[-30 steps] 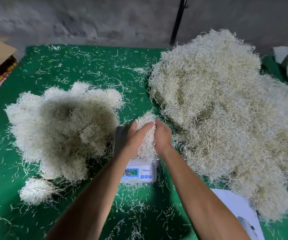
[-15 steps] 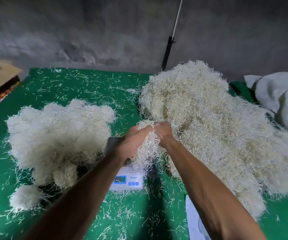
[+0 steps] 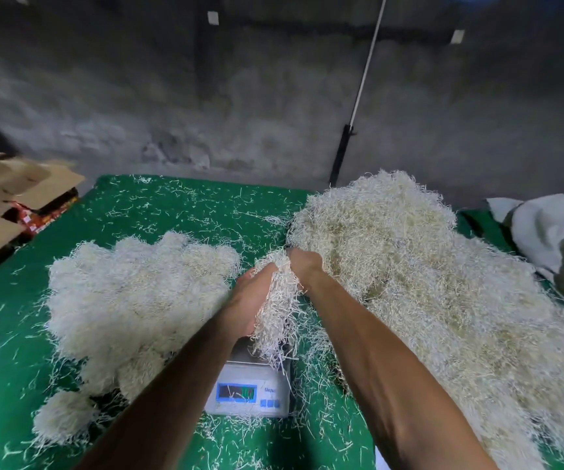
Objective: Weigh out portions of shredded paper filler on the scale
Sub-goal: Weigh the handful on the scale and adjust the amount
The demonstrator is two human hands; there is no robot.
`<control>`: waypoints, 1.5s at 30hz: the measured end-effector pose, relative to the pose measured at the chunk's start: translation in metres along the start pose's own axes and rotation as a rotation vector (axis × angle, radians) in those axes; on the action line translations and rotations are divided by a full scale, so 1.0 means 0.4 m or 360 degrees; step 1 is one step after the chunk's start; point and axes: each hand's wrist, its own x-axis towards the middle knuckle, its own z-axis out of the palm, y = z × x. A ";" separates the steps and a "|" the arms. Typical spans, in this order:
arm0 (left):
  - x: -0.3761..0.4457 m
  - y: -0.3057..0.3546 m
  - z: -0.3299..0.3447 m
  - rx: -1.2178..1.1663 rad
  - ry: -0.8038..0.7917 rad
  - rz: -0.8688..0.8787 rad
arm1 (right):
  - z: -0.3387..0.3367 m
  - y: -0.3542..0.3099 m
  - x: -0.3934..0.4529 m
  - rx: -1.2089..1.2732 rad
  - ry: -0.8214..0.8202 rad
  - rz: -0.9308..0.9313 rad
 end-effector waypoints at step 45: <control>0.153 -0.011 -0.053 0.0284 0.0202 0.0497 | -0.390 -0.006 0.068 -0.2047 0.0639 -0.0173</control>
